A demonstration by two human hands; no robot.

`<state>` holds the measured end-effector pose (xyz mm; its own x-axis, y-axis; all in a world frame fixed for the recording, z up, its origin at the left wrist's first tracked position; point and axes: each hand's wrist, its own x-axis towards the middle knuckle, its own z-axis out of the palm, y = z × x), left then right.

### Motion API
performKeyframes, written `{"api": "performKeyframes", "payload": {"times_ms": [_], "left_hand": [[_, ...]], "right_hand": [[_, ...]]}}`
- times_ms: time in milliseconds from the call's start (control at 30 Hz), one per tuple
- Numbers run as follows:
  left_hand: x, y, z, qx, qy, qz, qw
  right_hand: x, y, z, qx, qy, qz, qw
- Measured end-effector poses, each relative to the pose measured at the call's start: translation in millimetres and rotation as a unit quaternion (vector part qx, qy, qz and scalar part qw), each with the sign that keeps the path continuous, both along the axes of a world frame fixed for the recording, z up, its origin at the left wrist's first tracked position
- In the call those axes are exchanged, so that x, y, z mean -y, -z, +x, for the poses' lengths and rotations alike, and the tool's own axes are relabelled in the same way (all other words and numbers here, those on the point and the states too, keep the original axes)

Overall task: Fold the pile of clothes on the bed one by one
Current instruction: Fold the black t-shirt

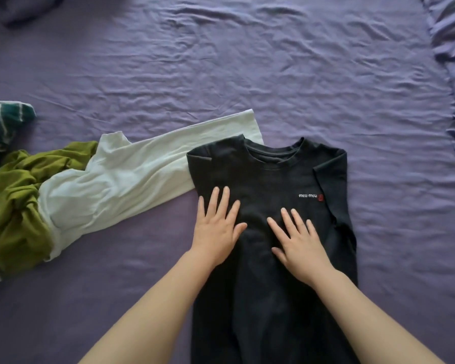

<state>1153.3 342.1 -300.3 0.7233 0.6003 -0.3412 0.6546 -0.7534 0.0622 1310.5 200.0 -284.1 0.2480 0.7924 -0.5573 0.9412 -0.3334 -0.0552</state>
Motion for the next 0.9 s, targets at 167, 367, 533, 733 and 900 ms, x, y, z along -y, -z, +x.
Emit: {"api": "performKeyframes", "payload": {"times_ms": [167, 367, 533, 733, 900], "left_hand": [[90, -6, -45, 0.005, -0.157, -0.072, 0.985], [173, -28, -84, 0.01, -0.335, -0.122, 0.934], [198, -38, -101, 0.089, -0.48, -0.144, 0.861], [200, -36, -127, 0.138, -0.539, -0.162, 0.815], [200, -39, -151, 0.16, -0.483, -0.134, 0.85]], "right_hand": [[66, 1, -18, -0.007, -0.006, 0.016, 1.0], [160, -3, -27, 0.002, -0.055, -0.008, 0.998], [199, -11, -47, 0.003, 0.048, 0.041, 0.998], [221, -11, -60, 0.048, 0.173, 0.032, 0.983], [223, -14, -65, 0.032, 0.252, 0.055, 0.966]]}}
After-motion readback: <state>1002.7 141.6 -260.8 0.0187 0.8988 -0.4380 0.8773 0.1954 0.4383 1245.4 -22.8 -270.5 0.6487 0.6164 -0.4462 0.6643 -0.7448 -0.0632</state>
